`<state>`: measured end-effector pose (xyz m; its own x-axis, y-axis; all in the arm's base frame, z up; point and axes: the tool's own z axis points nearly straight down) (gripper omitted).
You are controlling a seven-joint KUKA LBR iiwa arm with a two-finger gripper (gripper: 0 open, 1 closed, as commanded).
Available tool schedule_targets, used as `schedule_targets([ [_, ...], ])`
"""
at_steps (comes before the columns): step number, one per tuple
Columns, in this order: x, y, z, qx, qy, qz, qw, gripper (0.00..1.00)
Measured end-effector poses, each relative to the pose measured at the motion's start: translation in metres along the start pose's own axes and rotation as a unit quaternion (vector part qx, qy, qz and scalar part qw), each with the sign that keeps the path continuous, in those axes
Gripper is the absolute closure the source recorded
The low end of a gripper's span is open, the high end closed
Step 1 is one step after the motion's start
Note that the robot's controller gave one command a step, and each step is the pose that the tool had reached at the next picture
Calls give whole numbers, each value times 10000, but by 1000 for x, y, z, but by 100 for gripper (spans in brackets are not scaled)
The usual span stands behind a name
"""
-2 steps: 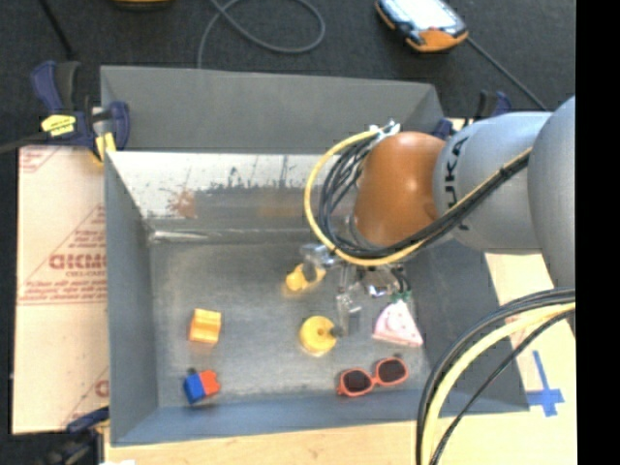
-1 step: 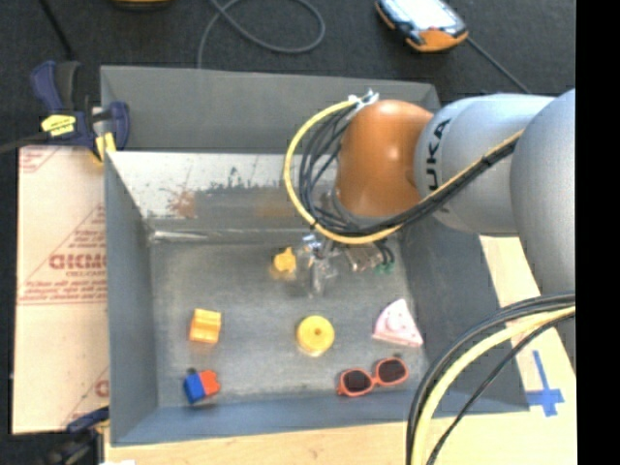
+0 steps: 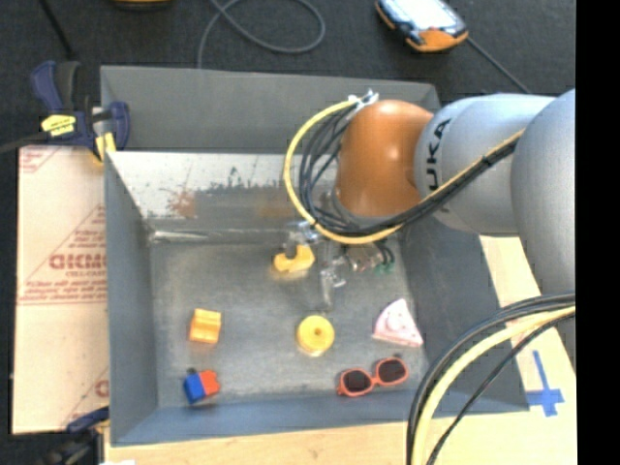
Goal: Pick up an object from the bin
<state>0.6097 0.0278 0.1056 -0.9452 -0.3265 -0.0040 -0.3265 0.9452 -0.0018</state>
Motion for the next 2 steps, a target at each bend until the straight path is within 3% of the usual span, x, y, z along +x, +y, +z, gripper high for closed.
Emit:
schedule_targets([
  [1, 0, 0, 0, 1, 0, -8, 10000, 100],
  [2, 0, 0, 0, 1, 0, -15, 10000, 0],
])
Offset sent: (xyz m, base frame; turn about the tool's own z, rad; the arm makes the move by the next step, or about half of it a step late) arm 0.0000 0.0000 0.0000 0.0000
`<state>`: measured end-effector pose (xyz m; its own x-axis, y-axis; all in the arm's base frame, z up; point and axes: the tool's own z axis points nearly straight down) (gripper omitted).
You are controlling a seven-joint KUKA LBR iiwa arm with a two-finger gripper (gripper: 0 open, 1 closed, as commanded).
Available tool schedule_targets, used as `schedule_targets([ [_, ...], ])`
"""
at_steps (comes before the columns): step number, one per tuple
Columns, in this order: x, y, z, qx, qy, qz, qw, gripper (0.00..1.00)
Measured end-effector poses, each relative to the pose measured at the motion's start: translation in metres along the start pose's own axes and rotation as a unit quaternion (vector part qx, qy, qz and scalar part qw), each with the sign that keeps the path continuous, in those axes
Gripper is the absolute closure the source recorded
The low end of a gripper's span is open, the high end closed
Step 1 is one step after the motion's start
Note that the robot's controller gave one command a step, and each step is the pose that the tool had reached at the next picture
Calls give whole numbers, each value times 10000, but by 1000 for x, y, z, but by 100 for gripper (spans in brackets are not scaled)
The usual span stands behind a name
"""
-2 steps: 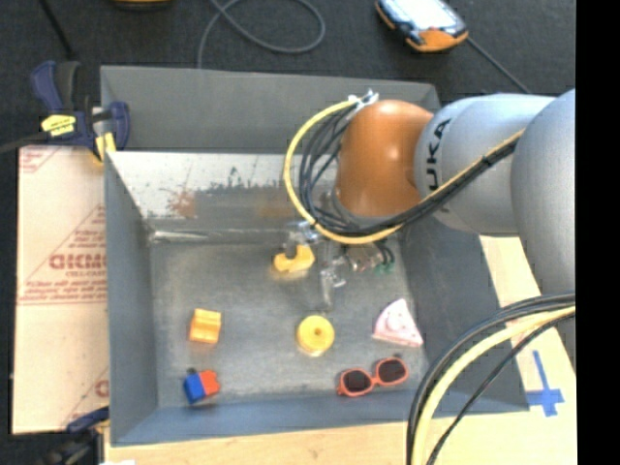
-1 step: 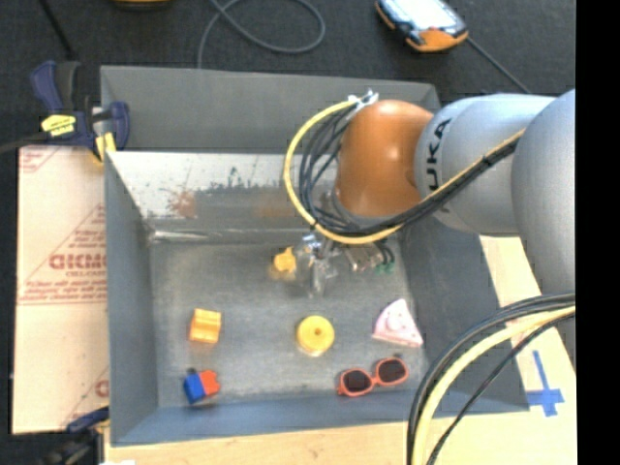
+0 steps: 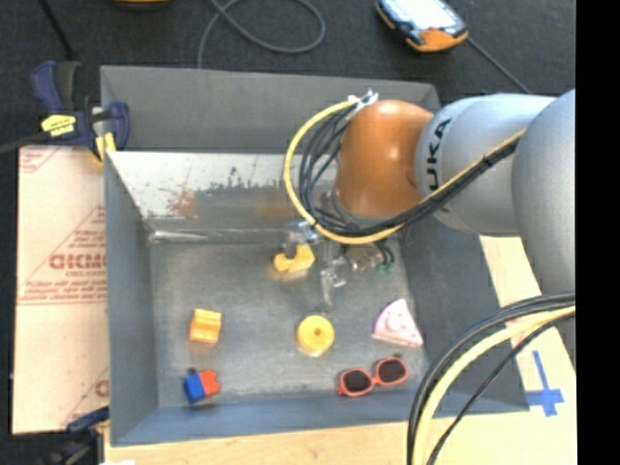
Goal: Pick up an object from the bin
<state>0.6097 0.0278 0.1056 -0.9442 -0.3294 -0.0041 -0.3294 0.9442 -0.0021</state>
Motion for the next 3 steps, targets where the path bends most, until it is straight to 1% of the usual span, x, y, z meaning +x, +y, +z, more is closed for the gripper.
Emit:
schedule_targets([
  [1, 0, 0, 0, 0, 0, -1, 10000, 0],
  [2, -34, 5, 15, 9, -21, -18, 10000, 0],
  [3, -28, -21, 21, 0, 0, -27, 10000, 100],
])
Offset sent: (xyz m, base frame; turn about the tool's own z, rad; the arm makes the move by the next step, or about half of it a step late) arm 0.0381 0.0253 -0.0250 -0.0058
